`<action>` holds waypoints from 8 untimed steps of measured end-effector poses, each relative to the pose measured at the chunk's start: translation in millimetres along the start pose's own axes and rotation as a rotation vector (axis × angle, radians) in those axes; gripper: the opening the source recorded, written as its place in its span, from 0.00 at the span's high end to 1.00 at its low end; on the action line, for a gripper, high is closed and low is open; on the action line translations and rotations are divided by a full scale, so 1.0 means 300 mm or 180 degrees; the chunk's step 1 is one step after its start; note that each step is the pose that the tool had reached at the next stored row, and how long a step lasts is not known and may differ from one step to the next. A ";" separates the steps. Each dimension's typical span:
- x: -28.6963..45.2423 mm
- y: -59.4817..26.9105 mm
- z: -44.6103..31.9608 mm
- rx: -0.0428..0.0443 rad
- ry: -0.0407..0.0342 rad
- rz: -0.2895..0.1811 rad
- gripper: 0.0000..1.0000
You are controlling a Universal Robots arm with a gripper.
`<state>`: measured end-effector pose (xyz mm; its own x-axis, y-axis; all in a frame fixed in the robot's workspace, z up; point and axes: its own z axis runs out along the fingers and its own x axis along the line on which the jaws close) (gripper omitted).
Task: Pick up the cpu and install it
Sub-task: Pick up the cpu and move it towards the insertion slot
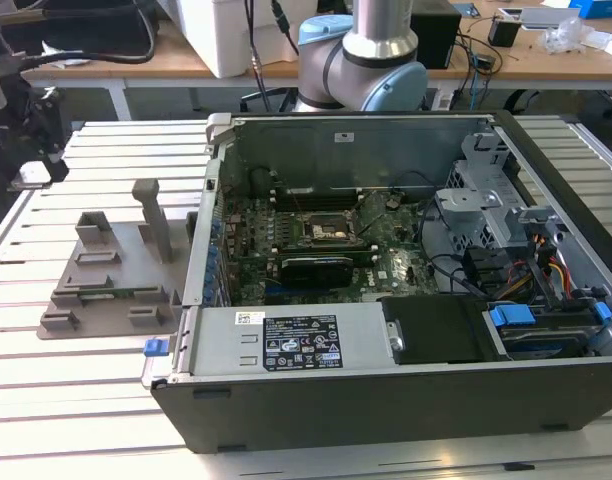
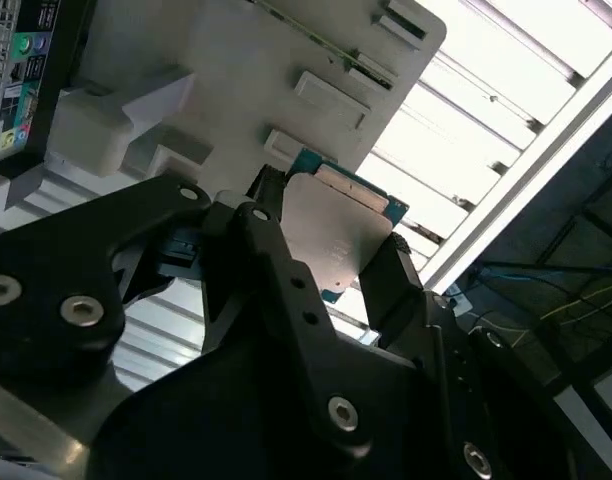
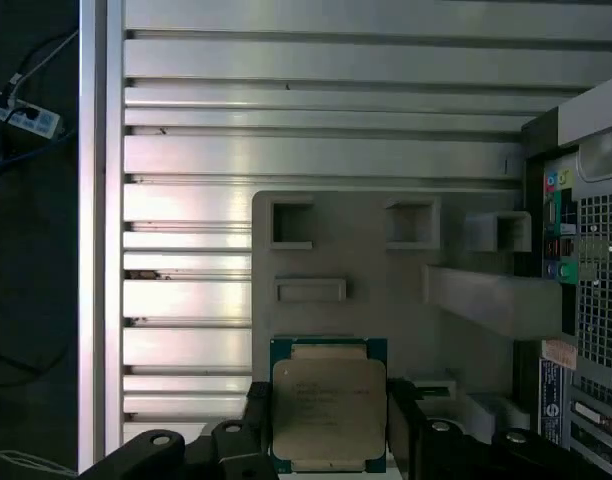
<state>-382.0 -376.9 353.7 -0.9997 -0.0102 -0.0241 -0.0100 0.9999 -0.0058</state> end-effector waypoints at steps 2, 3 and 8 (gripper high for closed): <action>-0.001 0.000 -0.049 0.0000 0.0000 0.0000 0.45; -0.001 0.000 -0.057 0.0000 0.0000 0.0000 0.45; -0.003 -0.001 -0.108 0.0000 0.0000 0.0000 0.45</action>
<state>-382.0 -376.9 386.1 -0.9997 -0.0102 -0.0242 -0.0101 0.9999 -0.0058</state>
